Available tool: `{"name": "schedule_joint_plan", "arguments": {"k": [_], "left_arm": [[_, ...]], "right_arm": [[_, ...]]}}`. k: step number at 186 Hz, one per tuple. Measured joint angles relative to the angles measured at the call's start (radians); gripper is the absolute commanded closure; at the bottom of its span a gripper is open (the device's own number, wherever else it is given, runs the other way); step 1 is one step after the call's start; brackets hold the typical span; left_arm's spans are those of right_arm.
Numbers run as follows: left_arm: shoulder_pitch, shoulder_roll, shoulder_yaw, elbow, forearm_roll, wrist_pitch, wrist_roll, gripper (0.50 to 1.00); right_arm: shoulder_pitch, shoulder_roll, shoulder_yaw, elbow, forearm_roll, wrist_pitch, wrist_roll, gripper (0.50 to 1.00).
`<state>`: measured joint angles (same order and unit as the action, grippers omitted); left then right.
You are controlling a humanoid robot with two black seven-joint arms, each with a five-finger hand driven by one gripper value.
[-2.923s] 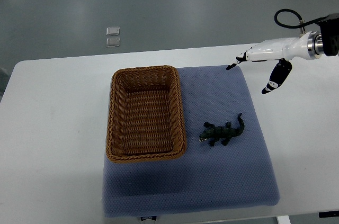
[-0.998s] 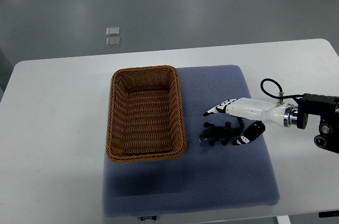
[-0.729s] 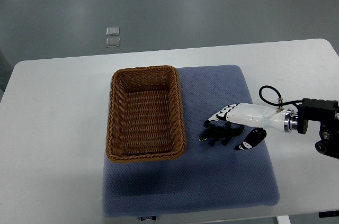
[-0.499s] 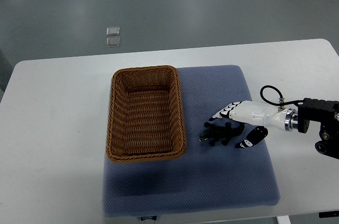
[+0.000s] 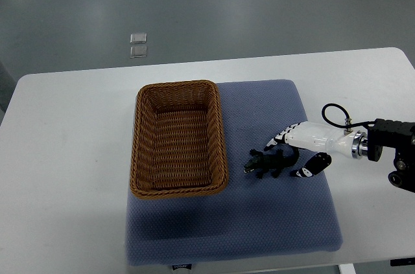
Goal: Place crocodile in brown basket with right hand
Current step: 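Lower the right hand onto the crocodile and close fingers around it, then lift the crocodile with the right hand and carry it over the basket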
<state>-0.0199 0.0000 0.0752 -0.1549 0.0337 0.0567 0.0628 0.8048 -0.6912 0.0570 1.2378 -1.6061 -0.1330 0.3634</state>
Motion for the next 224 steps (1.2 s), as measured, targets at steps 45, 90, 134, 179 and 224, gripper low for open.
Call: {"name": "schedule_joint_plan", "arguments": {"k": [45,90,134,179,224], "left_arm": [[0.000,0.000,0.000,0.000,0.000,0.000,0.000,0.500],[0.000,0.000,0.000,0.000,0.000,0.000,0.000,0.500],[0.000,0.000,0.000,0.000,0.000,0.000,0.000,0.500],[0.000,0.000,0.000,0.000,0.000,0.000,0.000,0.500],[0.000,0.000,0.000,0.000,0.000,0.000,0.000,0.500]], "right_arm": [[0.009,0.001,0.001,0.000,0.002,0.005,0.000,0.738],[0.007,0.005,0.001,0.000,0.000,0.007,0.000,0.805],[0.007,0.004,0.001,0.000,0.000,0.009,0.000,0.897],[0.009,-0.002,0.000,0.000,0.000,0.011,0.000,0.961],[0.011,-0.012,0.007,0.000,0.000,0.009,0.000,0.971]]}}
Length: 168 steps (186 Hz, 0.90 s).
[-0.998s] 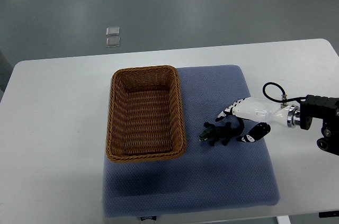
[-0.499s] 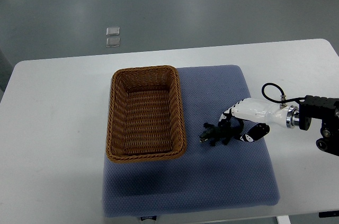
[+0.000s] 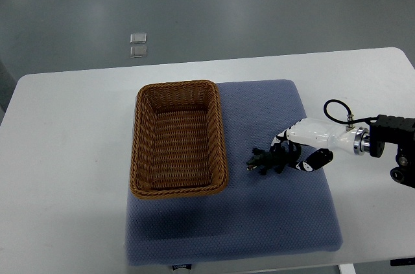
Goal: Place crocodile in brown basket with right hand
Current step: 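Lift the crocodile with the right hand and carry it over the basket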
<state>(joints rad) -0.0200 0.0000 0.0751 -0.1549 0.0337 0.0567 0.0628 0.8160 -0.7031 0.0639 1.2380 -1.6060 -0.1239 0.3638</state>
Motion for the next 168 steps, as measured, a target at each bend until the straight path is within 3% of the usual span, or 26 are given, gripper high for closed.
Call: {"name": "schedule_joint_plan", "arguments": {"k": [110,168], "left_arm": [[0.000,0.000,0.000,0.000,0.000,0.000,0.000,0.500],[0.000,0.000,0.000,0.001,0.000,0.000,0.000,0.500]], "right_arm": [[0.080,-0.046,0.041,-0.004,0.022,0.001,0.000,0.975],[0.247,-0.017,0.048,-0.025,0.024,0.053,-0.002,0.975]]}}
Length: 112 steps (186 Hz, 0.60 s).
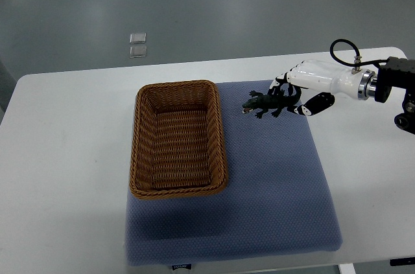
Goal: Place crocodile in brown basket with right hand
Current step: 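Lift the crocodile with the right hand and carry it over the basket, then lower the crocodile into the basket and open the right hand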
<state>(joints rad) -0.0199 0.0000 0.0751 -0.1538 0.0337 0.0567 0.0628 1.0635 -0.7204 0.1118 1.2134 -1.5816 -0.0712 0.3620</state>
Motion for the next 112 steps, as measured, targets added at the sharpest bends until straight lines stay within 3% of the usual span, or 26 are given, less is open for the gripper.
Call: {"name": "schedule_joint_plan", "arguments": {"k": [47,112], "left_arm": [[0.000,0.000,0.003,0.002,0.000,0.000,0.000,0.500],[0.000,0.000,0.002,0.002,0.000,0.000,0.000,0.500]], "right_arm": [[0.119,0.190,-0.004,-0.061,-0.003,0.017,0.000,0.973],[0.119,0.491,-0.022,-0.164,-0.016,0.017,0.000,0.969]]}}
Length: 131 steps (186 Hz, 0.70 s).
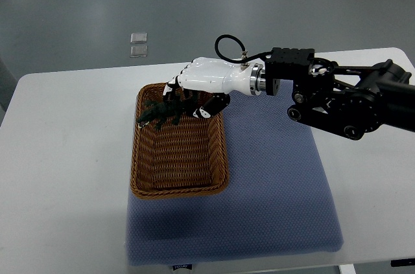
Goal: Place crocodile in brown basket with right hand
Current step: 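Lower the crocodile into the basket and open the right hand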
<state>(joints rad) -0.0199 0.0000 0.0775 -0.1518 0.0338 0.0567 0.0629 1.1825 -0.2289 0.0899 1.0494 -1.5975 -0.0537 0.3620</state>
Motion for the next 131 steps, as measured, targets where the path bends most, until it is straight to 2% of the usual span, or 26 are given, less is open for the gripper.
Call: {"name": "schedule_joint_plan", "arguments": {"k": [44,86,103,120,131], "left_arm": [[0.000,0.000,-0.001,0.000,0.000,0.000,0.000,0.500],[0.000,0.000,-0.001,0.000,0.000,0.000,0.000,0.500],[0.000,0.000,-0.001,0.000,0.000,0.000,0.000,0.500],[0.000,0.000,-0.001,0.000,0.000,0.000,0.000,0.500],[0.000,0.000,-0.001,0.000,0.000,0.000,0.000,0.500]], "right_arm": [[-0.040,0.095,-0.057,-0.069,-0.007,-0.003,0.000,0.963],[-0.065,0.116,-0.061,-0.103,-0.010,-0.004,-0.004,0.946],[-0.068,0.117,-0.061,-0.113,-0.010,-0.004,-0.006,0.924],[-0.079,0.117,-0.062,-0.115,-0.009,-0.008,-0.006,0.853],[-0.088,0.117,-0.062,-0.116,-0.009,-0.010,-0.006,0.832]]}}
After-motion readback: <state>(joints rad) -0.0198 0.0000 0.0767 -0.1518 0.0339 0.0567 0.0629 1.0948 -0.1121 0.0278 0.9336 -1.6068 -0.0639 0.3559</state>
